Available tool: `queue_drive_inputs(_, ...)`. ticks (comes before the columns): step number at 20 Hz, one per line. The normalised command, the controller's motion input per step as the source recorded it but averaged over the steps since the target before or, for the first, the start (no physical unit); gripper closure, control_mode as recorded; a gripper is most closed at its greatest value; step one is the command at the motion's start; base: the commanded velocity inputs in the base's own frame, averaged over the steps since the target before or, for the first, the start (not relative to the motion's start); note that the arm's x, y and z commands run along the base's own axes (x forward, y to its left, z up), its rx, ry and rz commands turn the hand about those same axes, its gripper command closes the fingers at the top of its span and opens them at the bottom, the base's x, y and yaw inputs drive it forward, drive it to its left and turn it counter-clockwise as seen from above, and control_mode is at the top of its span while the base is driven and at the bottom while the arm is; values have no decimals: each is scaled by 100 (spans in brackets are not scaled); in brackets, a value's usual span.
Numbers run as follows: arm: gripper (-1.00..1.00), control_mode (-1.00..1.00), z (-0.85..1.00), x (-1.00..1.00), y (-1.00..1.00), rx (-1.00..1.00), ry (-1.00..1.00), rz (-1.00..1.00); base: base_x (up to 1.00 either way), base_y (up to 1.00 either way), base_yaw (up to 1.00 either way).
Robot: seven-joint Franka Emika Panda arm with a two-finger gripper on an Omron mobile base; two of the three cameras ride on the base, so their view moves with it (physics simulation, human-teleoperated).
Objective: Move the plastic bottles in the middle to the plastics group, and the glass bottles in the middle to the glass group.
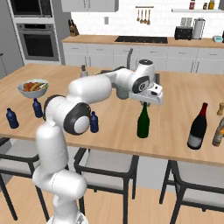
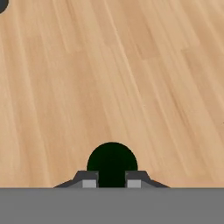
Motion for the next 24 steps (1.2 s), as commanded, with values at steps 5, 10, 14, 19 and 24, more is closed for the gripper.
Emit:
queue_drive_inputs(5,100,-100,0,-19,-87,0,0,-6,0,0,0)
queue_drive_inputs(10,100,-100,-1,-28,-76,0,0,-8,0,0,0)
queue_drive_inputs(14,100,-100,-8,-29,-65,0,0,-10,0,0,0)
queue_drive_inputs(19,100,-100,-21,-12,-48,0,0,-10,0,0,0)
queue_drive_inputs(24,100,-100,-15,0,-31,0,0,-11,0,0,0)
